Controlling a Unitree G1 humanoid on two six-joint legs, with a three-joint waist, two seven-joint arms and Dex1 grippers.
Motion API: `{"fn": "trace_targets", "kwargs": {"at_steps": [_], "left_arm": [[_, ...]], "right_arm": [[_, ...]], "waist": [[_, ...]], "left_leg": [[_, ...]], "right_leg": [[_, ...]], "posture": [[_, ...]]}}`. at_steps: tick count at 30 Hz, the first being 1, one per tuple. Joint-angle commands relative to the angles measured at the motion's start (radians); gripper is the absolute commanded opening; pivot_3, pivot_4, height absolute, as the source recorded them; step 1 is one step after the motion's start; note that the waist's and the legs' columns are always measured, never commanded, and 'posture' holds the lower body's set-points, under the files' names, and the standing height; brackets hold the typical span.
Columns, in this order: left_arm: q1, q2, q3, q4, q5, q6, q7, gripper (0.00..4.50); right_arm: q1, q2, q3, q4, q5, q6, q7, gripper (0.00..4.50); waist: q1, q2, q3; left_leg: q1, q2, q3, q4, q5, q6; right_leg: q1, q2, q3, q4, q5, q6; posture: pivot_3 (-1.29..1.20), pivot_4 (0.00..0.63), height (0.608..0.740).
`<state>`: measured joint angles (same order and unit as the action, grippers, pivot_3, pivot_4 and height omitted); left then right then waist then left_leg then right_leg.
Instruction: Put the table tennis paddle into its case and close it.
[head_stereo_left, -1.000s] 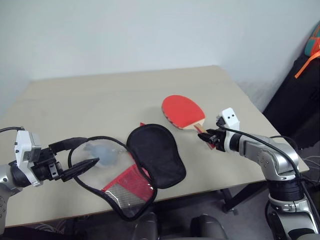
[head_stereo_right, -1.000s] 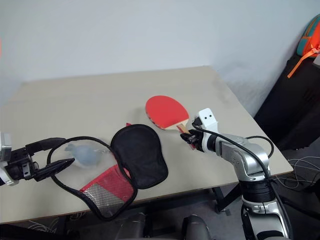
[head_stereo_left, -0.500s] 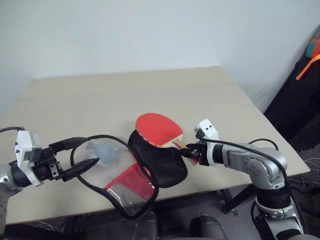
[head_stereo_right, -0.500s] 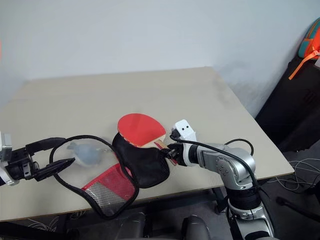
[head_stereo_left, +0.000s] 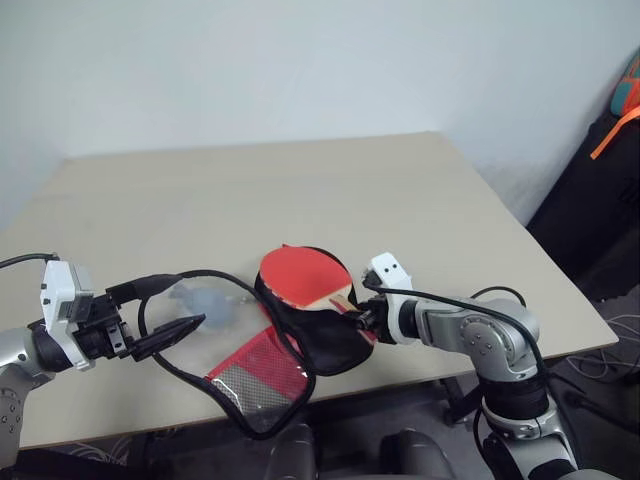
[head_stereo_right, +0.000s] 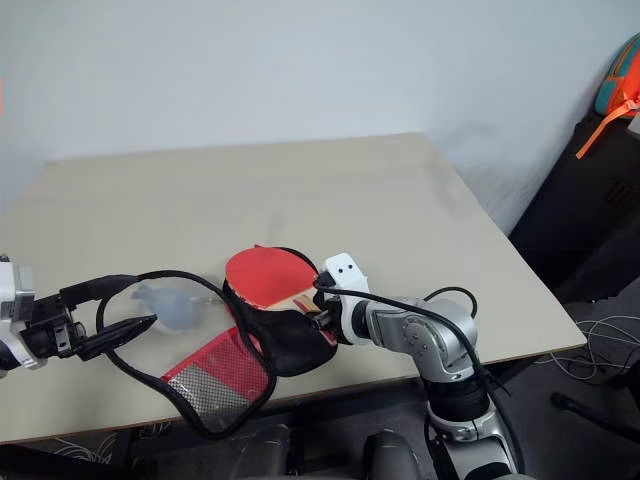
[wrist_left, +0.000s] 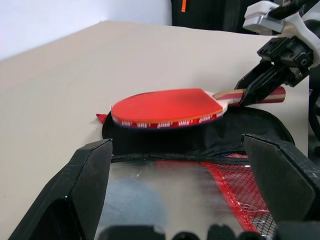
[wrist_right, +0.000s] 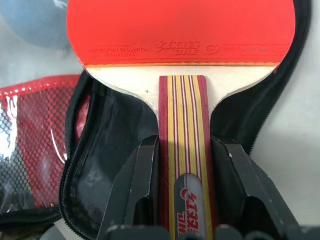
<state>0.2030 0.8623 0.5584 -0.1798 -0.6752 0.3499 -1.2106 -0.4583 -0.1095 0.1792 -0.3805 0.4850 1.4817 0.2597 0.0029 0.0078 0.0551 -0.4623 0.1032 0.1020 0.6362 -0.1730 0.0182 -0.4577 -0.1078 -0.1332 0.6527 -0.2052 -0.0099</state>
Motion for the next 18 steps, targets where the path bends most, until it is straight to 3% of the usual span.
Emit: {"fn": "trace_targets", "kwargs": {"at_steps": [1, 18], "left_arm": [[-0.019, 0.000, -0.003, -0.009, 0.004, -0.018, 0.003, 4.50], [-0.020, -0.009, -0.018, -0.007, 0.006, -0.029, 0.009, 4.50]], "right_arm": [[-0.044, 0.032, 0.002, 0.002, -0.025, -0.010, -0.033, 1.14], [-0.092, 0.155, -0.021, 0.070, -0.113, 0.069, -0.121, 1.14]], "waist": [[0.000, 0.000, 0.000], [-0.001, 0.001, 0.000]], "left_leg": [[0.000, 0.000, 0.000, 0.000, 0.000, 0.000], [0.000, 0.002, 0.001, -0.005, 0.001, -0.001]], "right_leg": [[0.000, 0.000, 0.000, 0.000, 0.000, 0.000], [-0.002, 0.002, 0.001, -0.001, 0.001, -0.002]], "posture": [[0.00, 0.000, 0.706], [0.00, 0.000, 0.706]]}}
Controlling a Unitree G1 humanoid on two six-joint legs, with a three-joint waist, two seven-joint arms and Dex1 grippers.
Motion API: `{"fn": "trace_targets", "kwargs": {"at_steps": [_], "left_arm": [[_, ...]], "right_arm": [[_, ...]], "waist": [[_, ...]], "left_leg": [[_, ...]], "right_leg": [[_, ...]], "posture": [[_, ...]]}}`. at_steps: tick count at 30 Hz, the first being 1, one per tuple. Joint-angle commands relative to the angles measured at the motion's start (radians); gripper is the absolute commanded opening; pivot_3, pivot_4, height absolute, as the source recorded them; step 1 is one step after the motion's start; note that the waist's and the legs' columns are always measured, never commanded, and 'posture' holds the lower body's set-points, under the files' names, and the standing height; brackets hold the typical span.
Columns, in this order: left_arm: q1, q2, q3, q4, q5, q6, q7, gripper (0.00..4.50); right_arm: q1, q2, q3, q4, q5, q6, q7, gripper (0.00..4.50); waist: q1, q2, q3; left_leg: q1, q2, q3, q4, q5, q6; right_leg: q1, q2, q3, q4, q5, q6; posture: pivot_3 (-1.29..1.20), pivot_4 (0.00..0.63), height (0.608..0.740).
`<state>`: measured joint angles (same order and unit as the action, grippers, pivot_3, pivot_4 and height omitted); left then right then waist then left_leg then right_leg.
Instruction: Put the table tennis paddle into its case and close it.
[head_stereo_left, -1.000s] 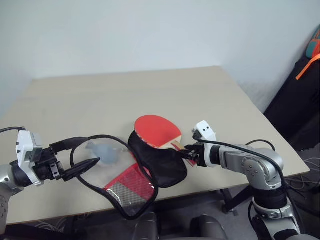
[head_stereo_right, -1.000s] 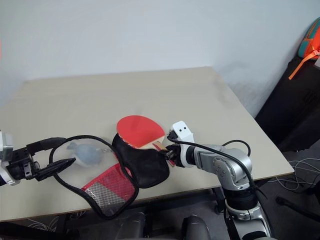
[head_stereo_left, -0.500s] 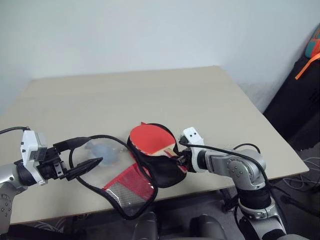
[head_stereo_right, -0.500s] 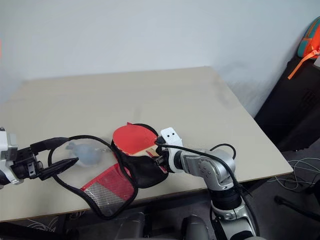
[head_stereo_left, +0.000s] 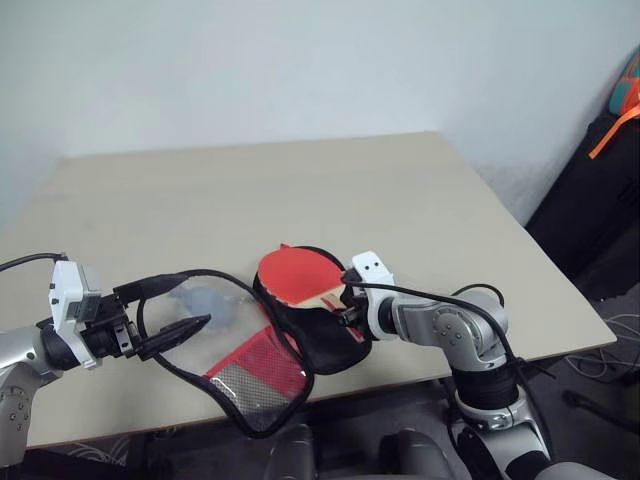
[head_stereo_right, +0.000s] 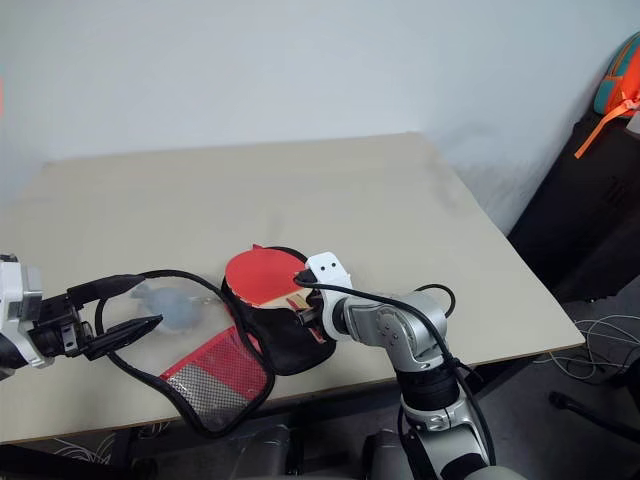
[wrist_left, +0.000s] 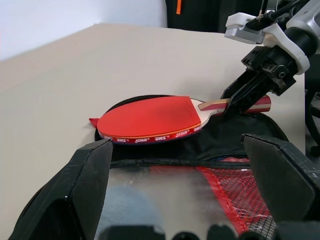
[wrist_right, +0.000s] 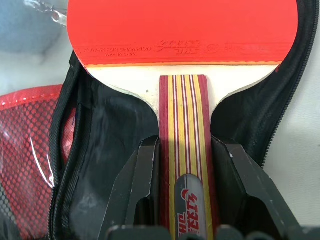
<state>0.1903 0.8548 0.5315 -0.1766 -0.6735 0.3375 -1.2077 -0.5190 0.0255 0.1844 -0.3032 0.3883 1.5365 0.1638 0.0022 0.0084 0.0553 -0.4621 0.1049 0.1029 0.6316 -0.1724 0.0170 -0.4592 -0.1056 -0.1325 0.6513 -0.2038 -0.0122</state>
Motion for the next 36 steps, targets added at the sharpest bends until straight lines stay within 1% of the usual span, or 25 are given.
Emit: {"fn": "trace_targets", "kwargs": {"at_steps": [1, 11, 18, 22, 32, 34, 35, 36], "left_arm": [[-0.006, -0.003, 0.009, -0.011, 0.004, -0.017, 0.006, 4.50], [-0.003, -0.012, 0.009, -0.013, 0.008, -0.020, 0.007, 4.50], [-0.007, -0.012, 0.007, -0.008, 0.012, -0.024, 0.005, 4.50], [-0.008, -0.010, 0.006, -0.004, 0.014, -0.026, 0.002, 4.50], [-0.017, -0.011, 0.000, 0.004, 0.021, -0.032, 0.001, 4.50], [-0.018, -0.011, 0.001, 0.007, 0.023, -0.034, 0.000, 4.50], [-0.019, -0.011, 0.001, 0.007, 0.023, -0.034, 0.001, 4.50], [-0.019, -0.011, 0.000, 0.007, 0.024, -0.034, 0.001, 4.50]], "right_arm": [[-0.034, 0.028, -0.031, -0.007, -0.022, 0.020, -0.030, 1.14], [-0.042, 0.113, -0.076, -0.009, -0.037, 0.078, -0.053, 1.14], [-0.030, 0.136, -0.087, -0.009, -0.013, 0.078, -0.067, 1.14], [-0.025, 0.139, -0.087, -0.013, -0.001, 0.078, -0.077, 1.14], [-0.019, 0.103, -0.055, -0.013, 0.055, 0.078, -0.081, 1.14], [-0.020, 0.106, -0.057, -0.010, 0.062, 0.078, -0.083, 1.87], [-0.020, 0.109, -0.061, -0.007, 0.069, 0.078, -0.083, 2.09], [-0.021, 0.119, -0.073, -0.001, 0.080, 0.078, -0.085, 2.42]], "waist": [[0.000, 0.000, 0.000], [0.000, 0.001, 0.000], [0.000, 0.001, 0.000], [0.000, 0.001, 0.000], [-0.002, 0.000, 0.000], [-0.002, 0.000, 0.000], [-0.002, 0.000, 0.000], [-0.002, 0.000, 0.000]], "left_leg": [[0.000, 0.000, 0.000, 0.000, 0.000, 0.000], [0.000, 0.001, 0.001, -0.002, 0.000, 0.000], [0.000, 0.006, 0.009, -0.006, 0.000, -0.003], [0.000, 0.008, 0.012, -0.008, 0.001, -0.004], [0.001, 0.009, 0.013, -0.009, 0.001, -0.004], [0.001, 0.009, 0.013, -0.009, 0.001, -0.004], [0.001, 0.009, 0.013, -0.009, 0.001, -0.004], [0.001, 0.009, 0.013, -0.009, 0.001, -0.004]], "right_leg": [[0.000, 0.000, 0.000, 0.000, 0.000, 0.000], [0.000, 0.000, 0.000, 0.000, 0.000, -0.001], [-0.004, 0.004, 0.003, 0.000, 0.002, -0.003], [-0.005, 0.004, 0.003, 0.000, 0.002, -0.005], [-0.004, 0.005, 0.003, -0.006, 0.005, -0.008], [-0.004, 0.005, 0.003, -0.006, 0.005, -0.008], [-0.004, 0.005, 0.003, -0.006, 0.005, -0.008], [-0.004, 0.005, 0.003, -0.007, 0.005, -0.008]], "posture": [[0.00, 0.000, 0.706], [0.00, 0.000, 0.706], [0.00, 0.000, 0.706], [0.00, 0.000, 0.706], [0.00, 0.000, 0.706], [0.00, 0.000, 0.706], [0.00, 0.000, 0.706], [0.00, 0.000, 0.706]]}}
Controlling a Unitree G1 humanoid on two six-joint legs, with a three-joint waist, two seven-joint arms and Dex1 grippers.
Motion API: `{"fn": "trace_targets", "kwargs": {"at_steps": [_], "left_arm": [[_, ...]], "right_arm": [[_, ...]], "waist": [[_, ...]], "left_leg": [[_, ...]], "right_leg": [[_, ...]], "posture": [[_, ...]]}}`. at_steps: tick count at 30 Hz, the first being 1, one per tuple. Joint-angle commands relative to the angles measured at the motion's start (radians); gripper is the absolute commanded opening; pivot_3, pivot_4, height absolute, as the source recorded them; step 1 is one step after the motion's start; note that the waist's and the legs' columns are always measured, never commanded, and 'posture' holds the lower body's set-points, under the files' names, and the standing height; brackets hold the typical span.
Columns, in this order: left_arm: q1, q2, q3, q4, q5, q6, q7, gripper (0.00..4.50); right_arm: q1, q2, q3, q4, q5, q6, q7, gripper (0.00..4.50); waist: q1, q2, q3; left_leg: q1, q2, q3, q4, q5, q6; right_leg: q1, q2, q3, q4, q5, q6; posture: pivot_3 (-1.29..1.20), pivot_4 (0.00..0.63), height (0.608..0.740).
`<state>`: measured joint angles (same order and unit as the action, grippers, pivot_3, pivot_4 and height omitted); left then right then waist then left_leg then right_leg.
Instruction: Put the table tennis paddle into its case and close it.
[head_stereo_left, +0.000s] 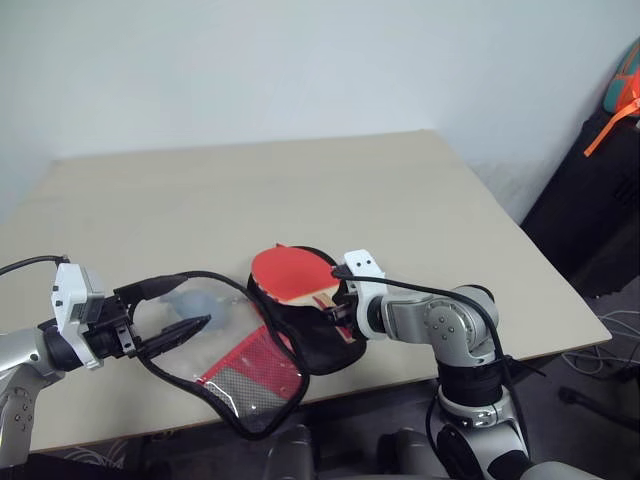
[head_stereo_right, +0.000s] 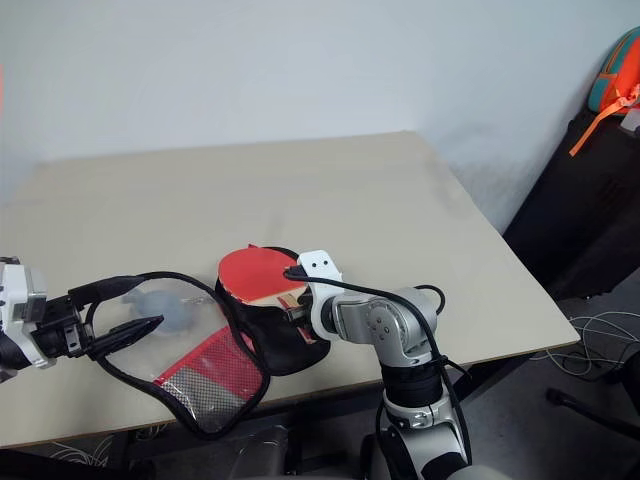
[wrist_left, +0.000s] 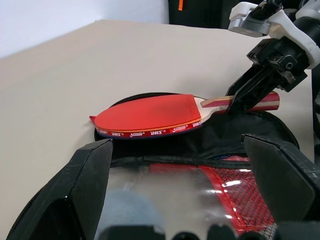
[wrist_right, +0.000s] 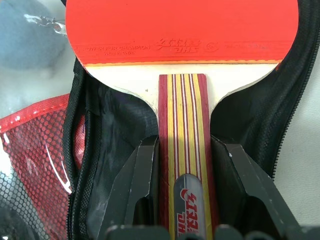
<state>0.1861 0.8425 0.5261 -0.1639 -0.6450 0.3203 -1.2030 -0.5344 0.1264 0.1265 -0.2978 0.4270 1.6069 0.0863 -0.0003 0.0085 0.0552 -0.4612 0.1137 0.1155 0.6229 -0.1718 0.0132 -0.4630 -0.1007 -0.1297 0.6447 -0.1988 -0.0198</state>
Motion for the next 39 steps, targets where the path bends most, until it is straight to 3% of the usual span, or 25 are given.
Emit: {"fn": "trace_targets", "kwargs": {"at_steps": [1, 6, 7, 16, 21, 26, 32, 39], "left_arm": [[-0.014, 0.001, 0.005, -0.005, -0.004, -0.017, -0.003, 4.50], [-0.013, -0.005, -0.001, -0.009, -0.001, -0.019, 0.002, 4.50], [-0.014, -0.006, -0.002, -0.009, -0.001, -0.020, 0.002, 4.50], [-0.041, -0.002, -0.013, 0.013, 0.006, -0.026, 0.002, 4.50], [-0.049, -0.001, -0.013, 0.024, 0.005, -0.029, -0.001, 4.50], [-0.035, 0.006, 0.012, 0.017, -0.010, -0.022, -0.004, 4.50], [0.015, 0.016, 0.104, -0.025, -0.097, 0.047, -0.017, 4.50], [0.140, 0.064, 0.271, -0.023, -0.212, 0.185, -0.099, 4.50]], "right_arm": [[-0.007, 0.030, -0.030, 0.001, 0.054, 0.008, -0.010, 2.74], [-0.031, 0.052, -0.111, 0.031, 0.127, 0.008, -0.028, 4.42], [-0.037, 0.045, -0.123, 0.035, 0.139, 0.008, -0.030, 4.46], [-0.126, -0.129, -0.159, 0.033, 0.172, -0.013, 0.057, 4.46], [-0.145, -0.335, -0.120, 0.007, 0.195, -0.208, 0.266, 4.46], [-0.096, -0.538, -0.043, 0.019, 0.123, -0.475, 0.458, 4.46], [-0.042, -0.665, -0.010, 0.085, 0.059, -0.680, 0.595, 4.46], [-0.023, -0.685, -0.055, 0.123, 0.100, -0.772, 0.707, 4.46]], "waist": [[0.000, 0.000, 0.000], [0.001, -0.001, 0.000], [0.001, -0.001, -0.001], [0.001, -0.002, -0.001], [0.001, -0.003, -0.002], [0.000, -0.005, -0.003], [0.000, -0.005, -0.003], [0.000, -0.005, -0.003]], "left_leg": [[0.000, 0.000, 0.000, 0.000, 0.000, 0.000], [0.001, 0.000, 0.000, 0.000, 0.000, 0.000], [0.001, 0.000, 0.000, 0.001, 0.000, 0.000], [0.001, 0.000, -0.001, 0.001, 0.000, 0.000], [0.001, -0.001, -0.002, 0.005, 0.000, 0.000], [0.001, -0.001, -0.002, 0.005, 0.000, 0.000], [0.001, -0.001, -0.004, 0.007, 0.000, 0.000], [0.001, -0.001, -0.005, 0.008, 0.000, 0.000]], "right_leg": [[0.000, 0.000, 0.000, 0.000, 0.000, 0.000], [0.001, 0.000, -0.001, -0.001, 0.000, 0.000], [0.002, 0.000, -0.001, -0.001, 0.000, 0.000], [0.002, 0.000, -0.001, -0.002, 0.001, 0.000], [0.003, 0.000, -0.001, -0.003, 0.002, 0.002], [0.003, 0.000, -0.001, -0.004, 0.002, 0.002], [0.003, 0.000, -0.002, -0.004, 0.002, 0.002], [0.003, -0.001, -0.003, -0.004, 0.002, 0.002]], "posture": [[0.00, 0.000, 0.706], [0.00, 0.000, 0.706], [0.00, 0.000, 0.706], [0.00, 0.000, 0.706], [0.00, 0.000, 0.706], [0.00, 0.000, 0.706], [0.00, 0.000, 0.706], [0.00, 0.000, 0.706]]}}
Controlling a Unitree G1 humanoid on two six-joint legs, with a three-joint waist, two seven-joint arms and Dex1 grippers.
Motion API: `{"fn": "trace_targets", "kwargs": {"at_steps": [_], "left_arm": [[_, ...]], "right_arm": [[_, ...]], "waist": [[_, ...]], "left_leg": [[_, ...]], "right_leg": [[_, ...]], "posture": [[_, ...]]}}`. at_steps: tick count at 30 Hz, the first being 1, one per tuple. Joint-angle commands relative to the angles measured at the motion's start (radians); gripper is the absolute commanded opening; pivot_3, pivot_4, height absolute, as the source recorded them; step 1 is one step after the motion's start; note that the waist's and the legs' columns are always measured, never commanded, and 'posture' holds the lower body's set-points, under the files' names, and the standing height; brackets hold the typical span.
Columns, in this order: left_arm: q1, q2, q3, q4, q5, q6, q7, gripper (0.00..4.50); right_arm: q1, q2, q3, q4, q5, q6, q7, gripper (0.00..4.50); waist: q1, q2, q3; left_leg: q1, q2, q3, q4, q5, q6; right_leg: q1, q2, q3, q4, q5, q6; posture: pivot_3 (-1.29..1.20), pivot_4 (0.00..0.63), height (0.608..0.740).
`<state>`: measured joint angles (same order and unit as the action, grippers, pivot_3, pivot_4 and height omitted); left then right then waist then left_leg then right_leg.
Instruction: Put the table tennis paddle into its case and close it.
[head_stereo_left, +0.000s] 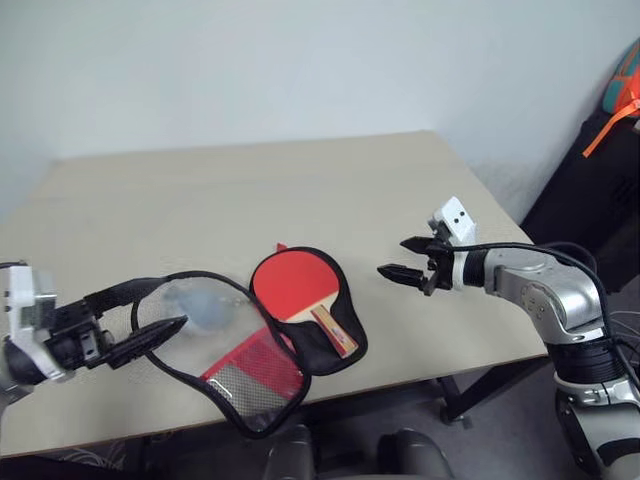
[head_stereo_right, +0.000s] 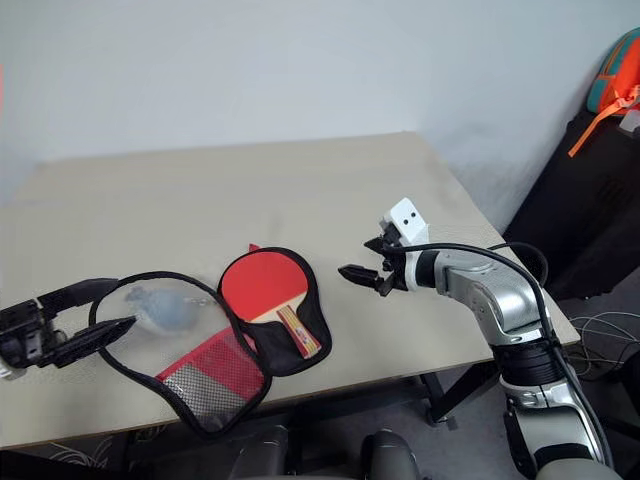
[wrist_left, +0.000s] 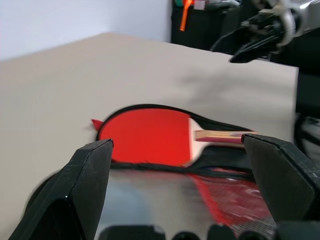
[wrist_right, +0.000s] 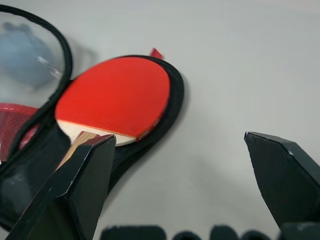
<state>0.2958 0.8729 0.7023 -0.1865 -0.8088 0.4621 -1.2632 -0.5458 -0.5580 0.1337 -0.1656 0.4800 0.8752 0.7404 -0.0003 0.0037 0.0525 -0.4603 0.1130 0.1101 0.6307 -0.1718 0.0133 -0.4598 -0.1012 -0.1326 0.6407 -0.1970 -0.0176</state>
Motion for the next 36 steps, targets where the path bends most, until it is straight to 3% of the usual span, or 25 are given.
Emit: {"fn": "trace_targets", "kwargs": {"at_steps": [1, 3, 10, 16, 24, 27, 32, 36], "left_arm": [[0.049, 0.040, 0.117, 0.012, -0.052, 0.056, -0.051, 4.50], [0.097, 0.049, 0.155, 0.031, -0.058, 0.082, -0.086, 4.50], [0.267, 0.015, 0.185, 0.037, -0.042, 0.137, -0.151, 2.17], [0.300, -0.007, 0.093, -0.013, -0.083, 0.294, -0.088, 0.02], [0.292, -0.087, 0.007, -0.095, -0.059, 0.312, 0.046, 0.02], [0.317, -0.094, 0.008, -0.124, -0.070, 0.301, 0.027, 0.02], [0.378, -0.036, 0.098, -0.090, -0.067, 0.276, -0.071, 0.02], [0.410, 0.022, 0.089, -0.005, 0.022, 0.216, -0.127, 0.02]], "right_arm": [[-0.013, 0.004, -0.089, -0.011, 0.080, -0.033, 0.072, 4.46], [-0.008, -0.014, -0.110, -0.027, 0.104, -0.056, 0.123, 4.46], [0.046, -0.192, -0.052, -0.065, 0.009, -0.314, 0.395, 4.50], [0.001, -0.210, -0.029, 0.009, -0.025, -0.379, 0.460, 4.50], [-0.024, -0.183, -0.047, -0.014, 0.013, -0.327, 0.426, 4.50], [-0.018, -0.181, -0.050, -0.021, 0.010, -0.308, 0.410, 4.50], [-0.010, -0.181, -0.046, -0.020, 0.005, -0.296, 0.401, 4.50], [-0.010, -0.166, -0.043, -0.020, 0.007, -0.285, 0.386, 4.50]], "waist": [[0.000, 0.000, 0.000], [0.001, 0.001, 0.001], [0.002, 0.002, 0.001], [0.001, 0.009, 0.002], [0.002, 0.008, 0.002], [0.002, 0.007, 0.002], [0.004, 0.007, 0.002], [0.004, 0.010, 0.003]], "left_leg": [[0.000, 0.000, 0.000, 0.000, 0.000, 0.000], [0.000, 0.000, -0.001, 0.000, 0.000, 0.000], [-0.001, 0.000, -0.004, 0.001, 0.000, 0.000], [-0.004, 0.002, -0.018, -0.002, -0.002, -0.002], [-0.002, 0.001, -0.017, 0.000, -0.003, -0.004], [-0.002, 0.001, -0.016, 0.002, -0.003, -0.004], [-0.001, 0.001, -0.015, 0.003, -0.003, -0.005], [-0.001, 0.001, -0.017, 0.007, -0.006, -0.008]], "right_leg": [[0.000, 0.000, 0.000, 0.000, 0.000, 0.000], [0.000, 0.000, -0.001, 0.000, 0.000, 0.000], [0.001, -0.001, -0.004, -0.004, 0.000, 0.000], [0.004, -0.001, -0.024, -0.024, 0.007, 0.003], [0.004, -0.002, -0.025, -0.029, 0.010, 0.005], [0.003, -0.002, -0.022, -0.027, 0.010, 0.004], [0.001, -0.002, -0.022, -0.023, 0.011, 0.004], [0.000, -0.002, -0.022, -0.018, 0.011, 0.003]], "posture": [[0.00, 0.000, 0.706], [0.00, 0.000, 0.706], [0.00, 0.000, 0.706], [0.00, 0.000, 0.706], [0.00, 0.000, 0.706], [0.00, 0.000, 0.706], [0.00, 0.000, 0.706], [0.00, 0.000, 0.706]]}}
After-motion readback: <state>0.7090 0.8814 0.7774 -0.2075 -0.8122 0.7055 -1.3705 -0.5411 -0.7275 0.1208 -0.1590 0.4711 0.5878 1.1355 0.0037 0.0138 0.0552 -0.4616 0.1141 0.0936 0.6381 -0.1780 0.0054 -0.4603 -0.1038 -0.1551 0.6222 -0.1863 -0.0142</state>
